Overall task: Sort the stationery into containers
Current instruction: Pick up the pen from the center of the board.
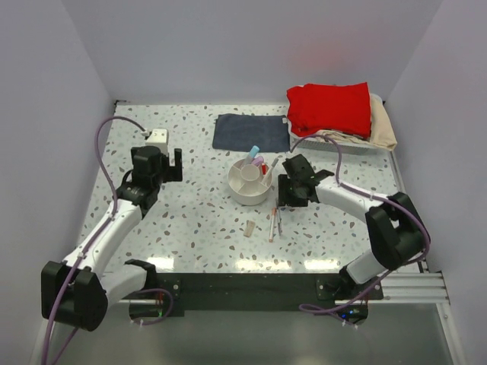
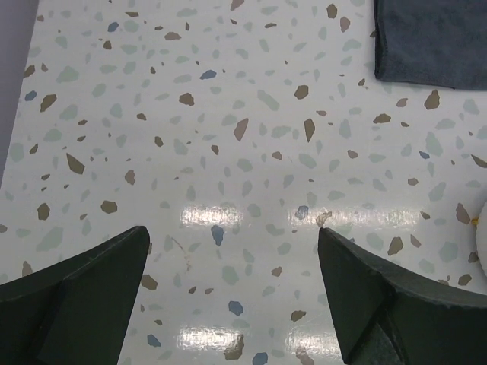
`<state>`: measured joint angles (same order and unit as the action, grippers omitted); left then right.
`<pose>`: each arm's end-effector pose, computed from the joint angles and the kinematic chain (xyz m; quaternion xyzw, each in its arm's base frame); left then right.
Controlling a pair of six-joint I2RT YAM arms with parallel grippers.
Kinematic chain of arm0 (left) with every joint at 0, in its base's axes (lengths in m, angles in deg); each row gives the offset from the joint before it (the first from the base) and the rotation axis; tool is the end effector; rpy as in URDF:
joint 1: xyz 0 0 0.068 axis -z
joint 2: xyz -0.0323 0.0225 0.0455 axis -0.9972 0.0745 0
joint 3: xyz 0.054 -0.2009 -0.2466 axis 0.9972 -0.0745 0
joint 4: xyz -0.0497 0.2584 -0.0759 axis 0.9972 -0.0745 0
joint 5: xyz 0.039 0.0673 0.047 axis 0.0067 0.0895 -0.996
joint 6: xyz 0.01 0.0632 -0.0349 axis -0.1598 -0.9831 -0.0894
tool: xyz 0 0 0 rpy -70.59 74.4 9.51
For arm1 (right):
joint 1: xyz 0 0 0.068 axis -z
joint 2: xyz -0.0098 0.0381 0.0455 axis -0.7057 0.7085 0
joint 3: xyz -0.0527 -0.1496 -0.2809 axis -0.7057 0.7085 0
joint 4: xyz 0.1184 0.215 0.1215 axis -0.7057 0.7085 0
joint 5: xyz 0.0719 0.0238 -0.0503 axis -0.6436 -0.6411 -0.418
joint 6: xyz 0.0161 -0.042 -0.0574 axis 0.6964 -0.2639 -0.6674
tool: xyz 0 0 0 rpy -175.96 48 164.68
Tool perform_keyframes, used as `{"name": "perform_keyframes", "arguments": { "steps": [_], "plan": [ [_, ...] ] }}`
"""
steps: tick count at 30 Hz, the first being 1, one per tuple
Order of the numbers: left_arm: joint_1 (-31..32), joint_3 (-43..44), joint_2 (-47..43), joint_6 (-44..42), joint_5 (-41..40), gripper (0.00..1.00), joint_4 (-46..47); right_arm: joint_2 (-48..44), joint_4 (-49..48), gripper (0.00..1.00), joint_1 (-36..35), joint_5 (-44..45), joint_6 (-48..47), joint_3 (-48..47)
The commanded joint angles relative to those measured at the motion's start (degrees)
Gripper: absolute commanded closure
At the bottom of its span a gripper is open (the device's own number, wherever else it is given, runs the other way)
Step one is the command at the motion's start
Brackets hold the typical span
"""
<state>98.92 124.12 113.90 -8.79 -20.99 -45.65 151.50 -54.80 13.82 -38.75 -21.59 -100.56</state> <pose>0.2489 -0.0412 0.2966 -0.0186 0.8614 0.0354 0.5064 0.2750 0.1608 0.2040 0.0048 0.9685 0.0977 0.2289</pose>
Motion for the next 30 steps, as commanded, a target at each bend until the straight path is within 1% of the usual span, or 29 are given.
{"name": "perform_keyframes", "arguments": {
  "steps": [1,7,12,17,26,29,30],
  "plan": [
    [-1.67,-1.01,-3.54,0.35,-0.21,0.03,3.14,3.55,-2.27,0.5,-0.39,2.63,2.77,-3.55],
    [-2.38,-3.12,-5.83,0.26,1.46,0.04,2.09,7.42,-2.98,0.51,-1.62,2.27,2.77,-7.25],
    [-2.56,-4.18,-6.01,1.23,3.31,0.04,2.08,7.25,0.88,0.51,-2.77,3.41,3.47,-8.57],
    [-2.64,-4.0,-5.22,1.93,4.36,0.05,3.14,7.42,0.54,0.52,-2.94,3.41,3.73,-8.04],
    [-3.35,-3.12,-4.69,2.02,4.45,0.05,3.05,10.5,-1.04,0.57,-3.12,3.41,5.4,-6.81],
    [-3.87,-3.39,-4.69,2.29,4.72,0.05,3.4,10.85,-1.66,0.6,-3.56,4.21,6.02,-5.67],
    [-4.05,-3.39,-4.69,2.55,4.72,0.05,3.32,10.94,-2.01,0.65,-3.65,4.47,6.1,-5.41]
  ]
}}
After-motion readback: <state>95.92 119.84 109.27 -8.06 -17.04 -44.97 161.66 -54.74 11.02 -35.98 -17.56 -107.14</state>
